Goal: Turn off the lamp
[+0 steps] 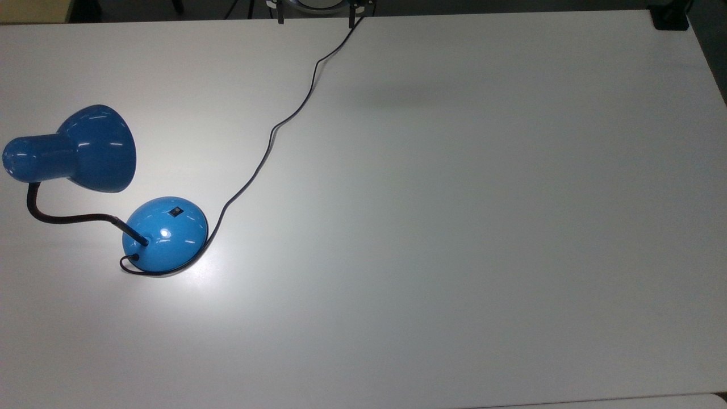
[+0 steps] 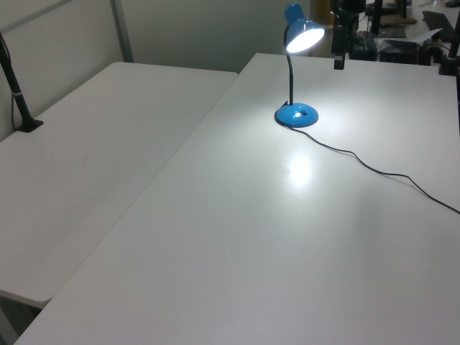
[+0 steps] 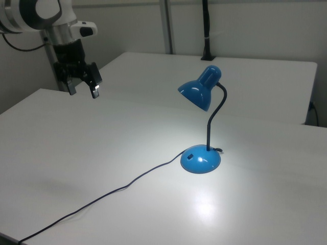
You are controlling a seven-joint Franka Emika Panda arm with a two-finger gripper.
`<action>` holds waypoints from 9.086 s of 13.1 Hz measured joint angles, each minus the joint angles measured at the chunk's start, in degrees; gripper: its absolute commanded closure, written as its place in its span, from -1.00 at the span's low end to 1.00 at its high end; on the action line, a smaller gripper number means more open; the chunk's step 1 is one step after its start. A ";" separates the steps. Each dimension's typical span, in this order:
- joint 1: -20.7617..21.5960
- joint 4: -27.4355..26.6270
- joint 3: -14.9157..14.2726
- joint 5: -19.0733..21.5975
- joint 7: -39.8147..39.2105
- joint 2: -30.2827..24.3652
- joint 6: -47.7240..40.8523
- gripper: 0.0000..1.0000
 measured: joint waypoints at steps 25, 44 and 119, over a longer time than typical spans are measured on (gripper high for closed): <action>-0.61 -0.01 -0.34 0.00 -1.30 0.00 0.00 1.00; -17.29 -17.65 -1.23 0.04 17.92 14.93 45.14 1.00; 2.12 0.72 -0.38 -2.21 -3.19 0.82 -1.09 -1.00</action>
